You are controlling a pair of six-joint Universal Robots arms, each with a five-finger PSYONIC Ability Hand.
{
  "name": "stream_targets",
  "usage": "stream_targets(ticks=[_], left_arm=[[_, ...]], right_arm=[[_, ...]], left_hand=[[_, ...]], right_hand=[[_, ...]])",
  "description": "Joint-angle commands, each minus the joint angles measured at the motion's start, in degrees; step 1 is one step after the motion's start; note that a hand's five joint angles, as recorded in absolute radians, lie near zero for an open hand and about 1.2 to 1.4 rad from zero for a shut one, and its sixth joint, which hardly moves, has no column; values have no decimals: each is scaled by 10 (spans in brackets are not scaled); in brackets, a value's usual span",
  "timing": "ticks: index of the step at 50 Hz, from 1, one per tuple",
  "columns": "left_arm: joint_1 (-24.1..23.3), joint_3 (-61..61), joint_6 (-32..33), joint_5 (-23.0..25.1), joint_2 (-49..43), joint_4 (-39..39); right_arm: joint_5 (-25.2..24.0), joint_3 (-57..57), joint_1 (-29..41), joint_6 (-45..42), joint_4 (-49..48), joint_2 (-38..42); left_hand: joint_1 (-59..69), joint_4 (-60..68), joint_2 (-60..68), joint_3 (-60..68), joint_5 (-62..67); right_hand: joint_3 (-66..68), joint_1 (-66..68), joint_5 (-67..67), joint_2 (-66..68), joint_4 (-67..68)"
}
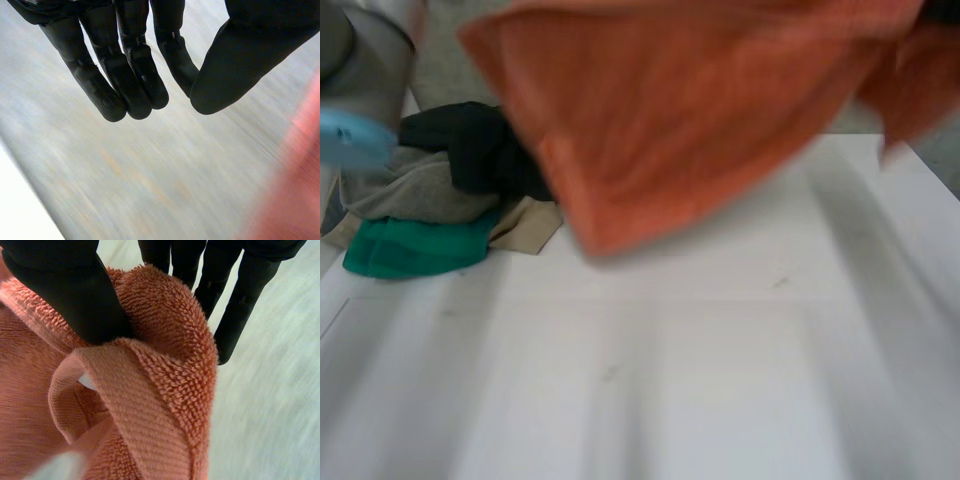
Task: Fold the laundry.
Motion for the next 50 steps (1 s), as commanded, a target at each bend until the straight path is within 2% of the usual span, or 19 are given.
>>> stream_targets(ticks=[1,5,12,18,19,20,22,24,27,31,42,50], left_arm=[[2,-53,-30,5,30,68],[11,-113,-26,0,31,48],[13,-235,-25,3,25,44],[2,-331,-25,30,-6,46],[0,-338,-25,34,-11,46],[-4,-349,-32,41,-18,47],[-12,-353,-41,42,-27,47],[-25,-351,-60,39,-38,43],[-39,-342,-93,29,-44,37],[-52,-329,-126,26,-49,22],[-83,-263,-186,33,-108,-28],[-107,-205,-249,39,-161,-117]], right_arm=[[-60,15,-3,79,-41,-17],[-111,-6,-7,65,36,13],[-155,-20,-17,-6,177,83],[-162,12,0,-162,300,127],[-163,18,7,-180,314,126],[-160,24,24,-214,334,122],[-156,24,45,-227,342,114],[-142,21,69,-209,336,95],[-118,20,91,-175,323,51],[-116,27,99,-133,312,-10],[-159,62,132,-18,299,-136],[-184,94,152,34,295,-210]], left_hand=[[143,114,116,119,126],[143,114,116,119,126],[143,114,116,119,126],[132,102,104,107,115],[18,-11,-9,-6,2],[-203,-232,-230,-227,-219],[-335,-365,-363,-360,-352],[-443,-472,-470,-467,-460],[-504,-533,-531,-528,-521],[-551,-581,-578,-575,-568],[-557,-586,-584,-581,-574],[-557,-586,-584,-581,-574]], right_hand=[[123,208,153,142,116],[123,208,153,142,116],[123,208,153,142,116],[123,208,153,142,116],[123,208,153,142,116],[123,208,153,142,116],[123,208,153,142,116],[123,208,153,142,116],[123,208,153,142,116],[123,208,153,142,116],[123,208,153,142,116],[123,208,153,142,116]])
